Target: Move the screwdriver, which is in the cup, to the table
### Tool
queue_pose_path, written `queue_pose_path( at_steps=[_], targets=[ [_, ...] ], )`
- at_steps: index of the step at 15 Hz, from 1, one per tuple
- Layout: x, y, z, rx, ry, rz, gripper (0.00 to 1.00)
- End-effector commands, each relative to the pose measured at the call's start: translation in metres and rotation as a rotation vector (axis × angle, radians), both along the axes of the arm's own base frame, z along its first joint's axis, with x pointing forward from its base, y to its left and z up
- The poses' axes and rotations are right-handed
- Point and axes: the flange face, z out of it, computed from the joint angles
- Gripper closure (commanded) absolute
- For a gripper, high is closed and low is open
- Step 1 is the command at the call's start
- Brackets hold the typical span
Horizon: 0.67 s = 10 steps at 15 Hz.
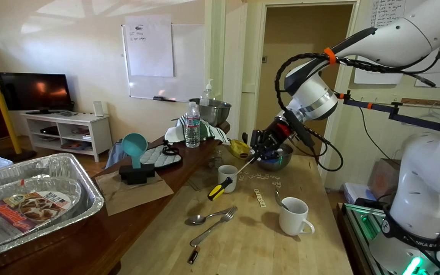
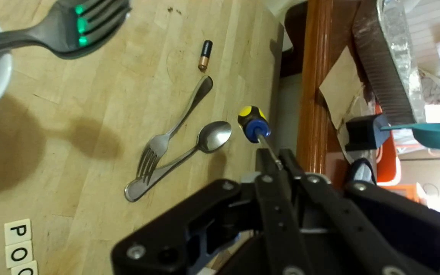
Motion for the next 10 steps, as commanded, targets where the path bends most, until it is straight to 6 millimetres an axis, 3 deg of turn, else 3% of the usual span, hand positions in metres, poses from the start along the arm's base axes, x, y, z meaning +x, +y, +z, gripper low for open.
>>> queue_pose_path(
  at_steps=[1,4,10],
  targets=[
    [0.009,-0.014,-0.014,0.078,0.036,-0.179,0.98],
    [0.007,-0.023,-0.036,0.151,0.086,-0.296,0.98],
    [0.004,-0.022,-0.079,0.309,0.156,-0.558,0.98]
  ],
)
